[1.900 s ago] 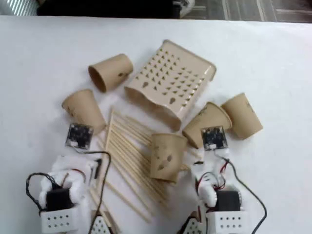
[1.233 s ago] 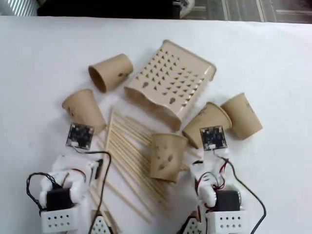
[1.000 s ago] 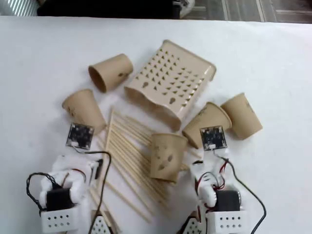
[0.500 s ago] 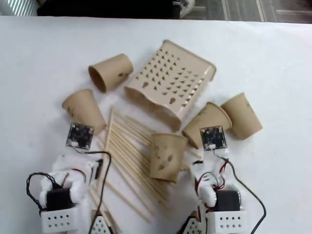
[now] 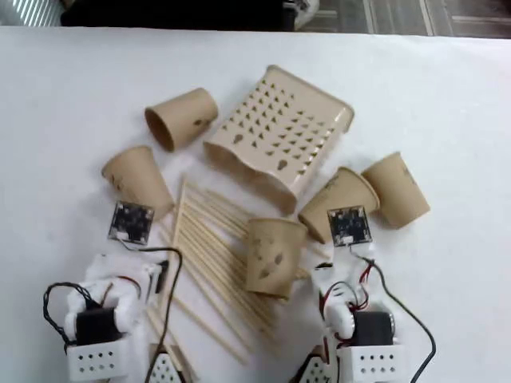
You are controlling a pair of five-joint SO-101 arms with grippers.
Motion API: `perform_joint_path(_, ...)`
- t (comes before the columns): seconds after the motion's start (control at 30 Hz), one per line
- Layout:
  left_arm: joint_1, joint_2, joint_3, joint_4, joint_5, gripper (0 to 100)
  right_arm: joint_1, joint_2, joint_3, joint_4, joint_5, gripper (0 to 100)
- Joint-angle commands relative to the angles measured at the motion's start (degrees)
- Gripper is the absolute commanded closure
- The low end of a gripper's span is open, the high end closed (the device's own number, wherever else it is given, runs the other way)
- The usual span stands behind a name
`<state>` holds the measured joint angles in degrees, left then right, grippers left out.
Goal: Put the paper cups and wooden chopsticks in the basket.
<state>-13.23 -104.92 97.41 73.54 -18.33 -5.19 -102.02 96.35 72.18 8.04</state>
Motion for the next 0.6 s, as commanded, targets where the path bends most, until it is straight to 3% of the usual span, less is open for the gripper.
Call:
perform_joint_path(0.0, -0.4, 0.57, -0.44, -0.09, -0.26, 74, -0.22, -0.75, 0.62, 0.4, -0.44, 98.0)
perform_joint_path(0.57, -0.4, 0.57, -0.44, -0.09, -0.26, 74, -1.01, -0.75, 0.62, 0.4, -0.44, 97.9)
